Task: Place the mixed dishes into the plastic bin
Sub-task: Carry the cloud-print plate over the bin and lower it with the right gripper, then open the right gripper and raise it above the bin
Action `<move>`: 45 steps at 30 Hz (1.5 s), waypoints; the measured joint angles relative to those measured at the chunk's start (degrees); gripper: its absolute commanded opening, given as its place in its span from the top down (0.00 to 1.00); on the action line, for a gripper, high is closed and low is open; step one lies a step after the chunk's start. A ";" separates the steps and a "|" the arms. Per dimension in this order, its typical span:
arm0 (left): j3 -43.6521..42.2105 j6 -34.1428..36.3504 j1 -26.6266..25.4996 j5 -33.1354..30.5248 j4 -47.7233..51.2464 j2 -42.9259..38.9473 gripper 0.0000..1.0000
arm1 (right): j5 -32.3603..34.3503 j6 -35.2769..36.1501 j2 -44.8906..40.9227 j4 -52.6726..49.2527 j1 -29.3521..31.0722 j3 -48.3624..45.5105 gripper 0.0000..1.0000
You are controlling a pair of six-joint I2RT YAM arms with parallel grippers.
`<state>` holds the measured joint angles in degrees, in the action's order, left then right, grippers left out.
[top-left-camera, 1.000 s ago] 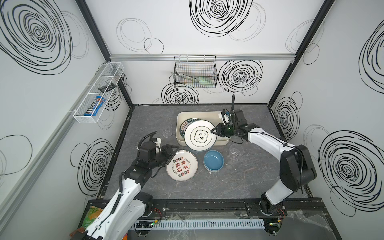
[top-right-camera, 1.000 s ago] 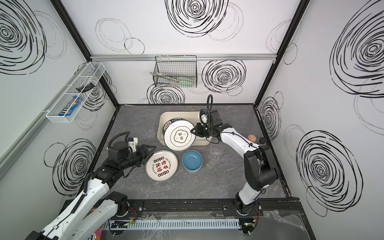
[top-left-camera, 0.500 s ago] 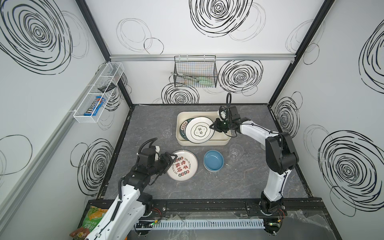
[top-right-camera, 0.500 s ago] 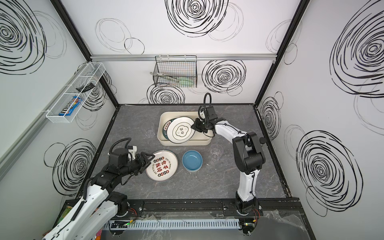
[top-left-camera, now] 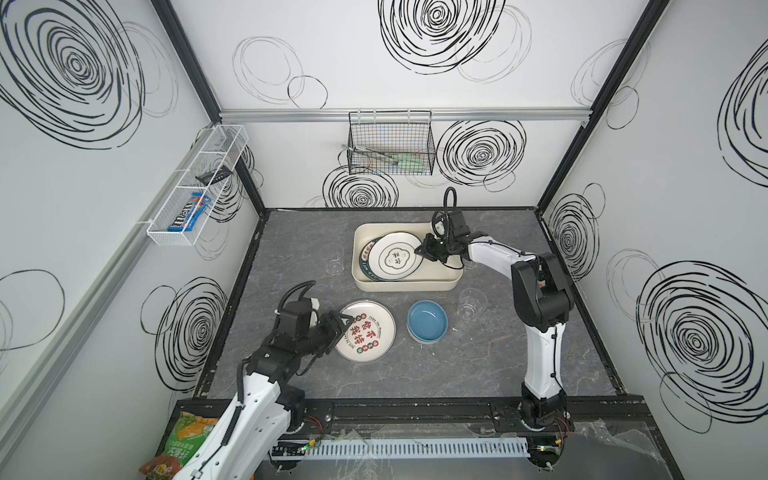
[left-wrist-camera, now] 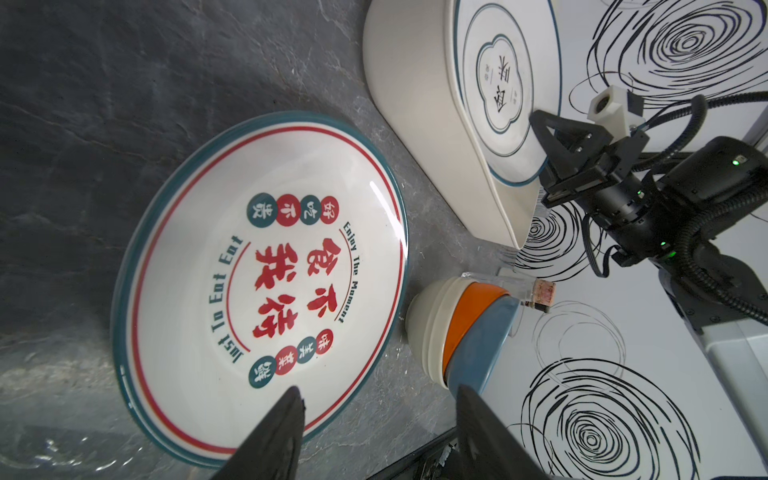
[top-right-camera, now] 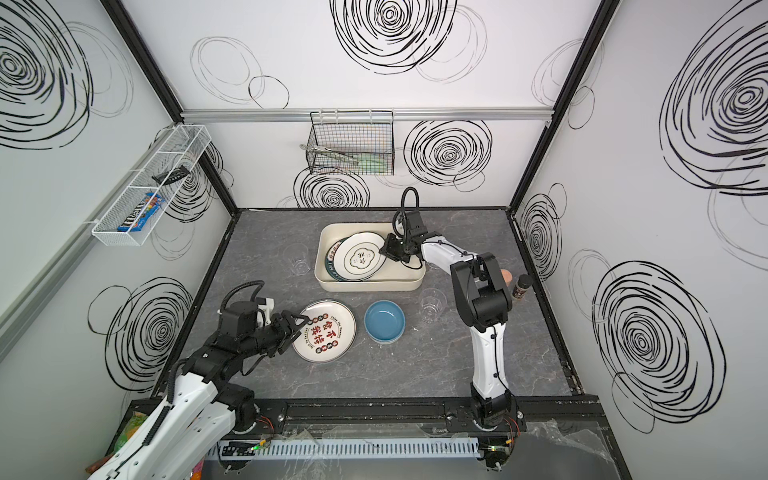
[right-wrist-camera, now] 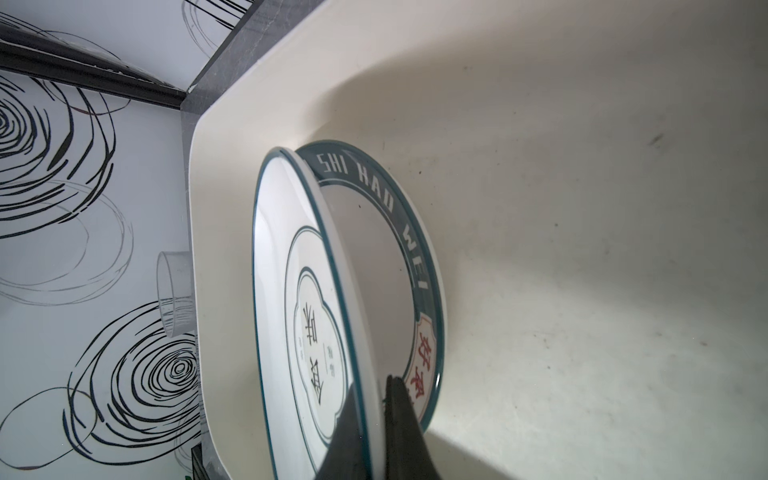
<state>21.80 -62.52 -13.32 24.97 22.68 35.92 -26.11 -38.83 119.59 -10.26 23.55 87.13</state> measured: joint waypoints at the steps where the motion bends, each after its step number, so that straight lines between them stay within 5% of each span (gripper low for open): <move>1: -0.04 0.00 0.00 0.00 0.00 0.00 0.38 | 0.07 -0.15 0.28 0.00 0.00 0.31 0.94; 30: -1.49 0.00 0.00 -0.13 0.00 -0.04 0.38 | 0.90 -2.16 6.08 1.38 0.61 5.01 0.90; 36: -1.55 0.00 0.00 -0.13 -0.04 -0.07 0.38 | 1.38 -1.99 6.38 1.40 1.01 5.73 0.76; 45: -1.60 0.00 0.00 -0.13 -0.04 -0.37 0.38 | 5.68 0.35 6.38 -1.44 1.57 5.95 0.73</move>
<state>20.21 -62.52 -13.32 24.84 22.63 35.55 -20.43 -38.48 125.97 -11.70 25.12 93.08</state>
